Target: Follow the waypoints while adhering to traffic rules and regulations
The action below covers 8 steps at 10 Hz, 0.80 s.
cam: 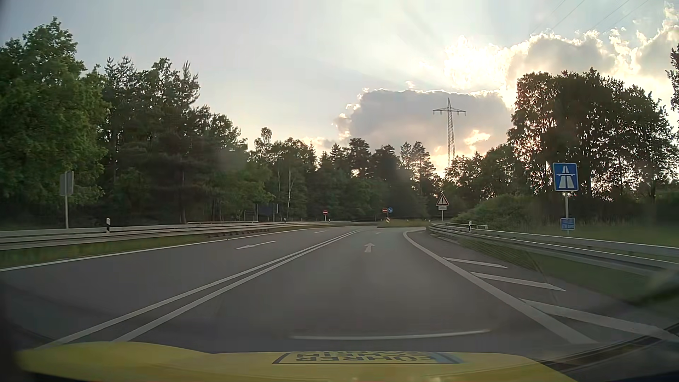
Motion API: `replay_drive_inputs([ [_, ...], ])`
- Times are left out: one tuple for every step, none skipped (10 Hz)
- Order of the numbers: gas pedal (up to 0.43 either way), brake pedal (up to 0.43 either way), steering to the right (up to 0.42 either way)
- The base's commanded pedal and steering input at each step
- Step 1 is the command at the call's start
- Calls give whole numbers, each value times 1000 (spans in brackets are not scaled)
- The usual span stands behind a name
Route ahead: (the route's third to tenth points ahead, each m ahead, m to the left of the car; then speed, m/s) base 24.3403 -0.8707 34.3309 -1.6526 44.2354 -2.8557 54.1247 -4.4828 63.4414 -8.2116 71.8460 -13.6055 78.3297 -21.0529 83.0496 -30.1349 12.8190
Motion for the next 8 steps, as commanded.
replay_drive_inputs([
  [177, 0, 29],
  [177, 0, 24],
  [169, 0, 21],
  [169, 0, 16],
  [157, 0, 14],
  [138, 0, 12],
  [138, 0, 12],
  [130, 0, 12],
])
